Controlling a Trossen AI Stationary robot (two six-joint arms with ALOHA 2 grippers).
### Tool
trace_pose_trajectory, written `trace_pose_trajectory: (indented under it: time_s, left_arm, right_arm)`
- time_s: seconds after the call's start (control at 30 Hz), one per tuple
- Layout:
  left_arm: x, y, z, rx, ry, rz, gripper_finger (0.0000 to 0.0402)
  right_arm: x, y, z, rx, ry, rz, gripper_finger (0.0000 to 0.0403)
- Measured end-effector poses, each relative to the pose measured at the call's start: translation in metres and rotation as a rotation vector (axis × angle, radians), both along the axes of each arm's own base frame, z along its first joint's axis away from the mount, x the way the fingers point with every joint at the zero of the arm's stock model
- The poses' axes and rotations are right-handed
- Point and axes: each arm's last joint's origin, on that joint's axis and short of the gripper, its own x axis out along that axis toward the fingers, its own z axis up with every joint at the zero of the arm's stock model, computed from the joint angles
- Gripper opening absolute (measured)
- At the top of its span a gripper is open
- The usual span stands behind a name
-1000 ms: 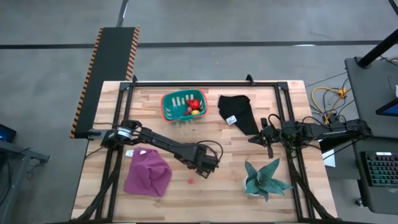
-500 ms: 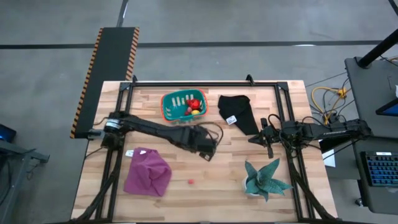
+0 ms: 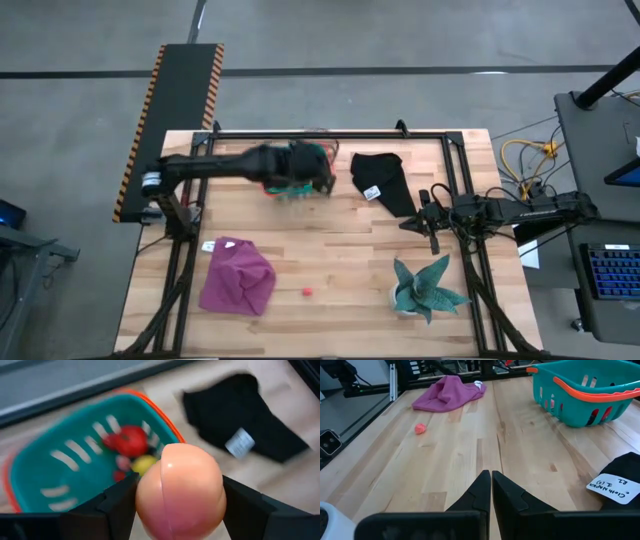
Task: Pick and placing Produce into tupperware
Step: Put the big pink peach into the basket
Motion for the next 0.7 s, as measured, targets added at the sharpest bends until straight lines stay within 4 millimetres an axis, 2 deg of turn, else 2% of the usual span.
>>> trace_pose_trajectory:
  time_s: [0.17, 0.37, 0.7]
  left_arm:
    - [-0.007, 0.034, -0.002, 0.017, 0.026, 0.072, 0.0231]
    - [-0.010, 0.065, -0.021, 0.014, 0.112, 0.123, 0.0231]
    - [-0.004, 0.088, -0.048, -0.003, 0.219, 0.148, 0.0231]
  right_arm:
    - [0.000, 0.000, 0.000, 0.003, 0.002, -0.001, 0.0009]
    - [0.000, 0.000, -0.001, 0.006, 0.009, -0.002, 0.0009]
    - [0.001, 0.000, -0.002, 0.006, 0.027, -0.002, 0.0009]
